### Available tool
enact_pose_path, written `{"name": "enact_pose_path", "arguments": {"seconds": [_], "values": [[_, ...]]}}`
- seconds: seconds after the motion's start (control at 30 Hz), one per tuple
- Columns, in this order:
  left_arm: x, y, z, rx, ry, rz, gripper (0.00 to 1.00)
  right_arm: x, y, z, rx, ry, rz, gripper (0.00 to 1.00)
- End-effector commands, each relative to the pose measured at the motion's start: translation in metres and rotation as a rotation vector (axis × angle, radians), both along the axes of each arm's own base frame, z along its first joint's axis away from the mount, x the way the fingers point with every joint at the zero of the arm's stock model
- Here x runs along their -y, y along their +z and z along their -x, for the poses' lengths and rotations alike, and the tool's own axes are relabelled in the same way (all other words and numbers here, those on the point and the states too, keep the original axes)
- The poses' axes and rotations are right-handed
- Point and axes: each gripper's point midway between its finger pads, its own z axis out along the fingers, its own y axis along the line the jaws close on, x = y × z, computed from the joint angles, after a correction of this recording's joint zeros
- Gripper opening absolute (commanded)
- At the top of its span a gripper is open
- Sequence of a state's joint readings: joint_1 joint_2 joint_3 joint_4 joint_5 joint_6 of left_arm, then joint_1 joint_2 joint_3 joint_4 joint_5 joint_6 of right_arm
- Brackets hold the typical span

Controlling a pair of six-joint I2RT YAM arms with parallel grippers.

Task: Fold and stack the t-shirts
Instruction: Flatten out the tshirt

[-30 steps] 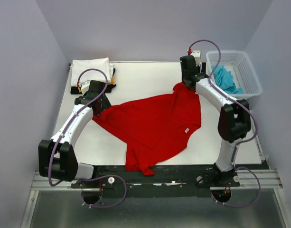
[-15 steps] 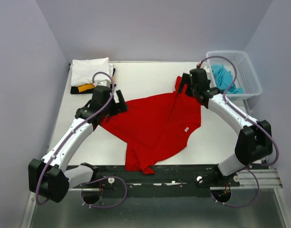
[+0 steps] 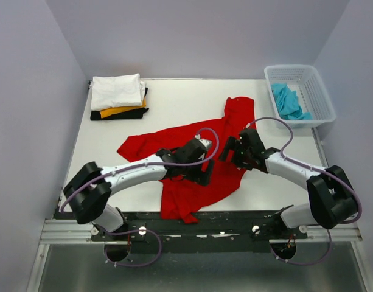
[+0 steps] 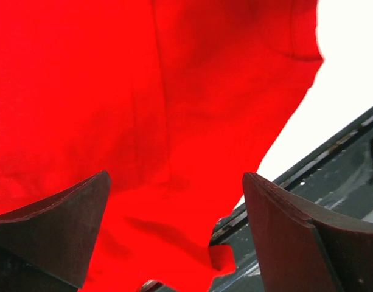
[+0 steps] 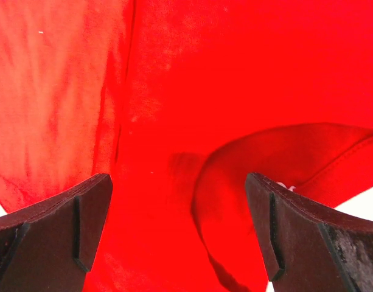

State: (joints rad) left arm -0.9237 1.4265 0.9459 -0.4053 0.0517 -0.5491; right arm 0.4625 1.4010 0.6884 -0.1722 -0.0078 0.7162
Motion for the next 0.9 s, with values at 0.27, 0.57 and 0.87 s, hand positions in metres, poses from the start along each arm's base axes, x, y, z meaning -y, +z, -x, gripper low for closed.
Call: {"name": "enact_pose_path", "arguments": {"seconds": [0.27, 0.57, 0.87], "values": [[-0.007, -0.067, 0.019, -0.076, 0.039, -0.291, 0.55, 0.030, -0.031, 0.012, -0.064, -0.118, 0.109, 1.00], [-0.008, -0.077, 0.014, -0.072, 0.071, -0.328, 0.37, 0.037, -0.040, 0.015, -0.088, -0.126, 0.148, 1.00], [-0.008, -0.049, -0.002, -0.001, 0.127, -0.307, 0.25, 0.046, -0.045, 0.015, -0.104, -0.146, 0.204, 1.00]]}}
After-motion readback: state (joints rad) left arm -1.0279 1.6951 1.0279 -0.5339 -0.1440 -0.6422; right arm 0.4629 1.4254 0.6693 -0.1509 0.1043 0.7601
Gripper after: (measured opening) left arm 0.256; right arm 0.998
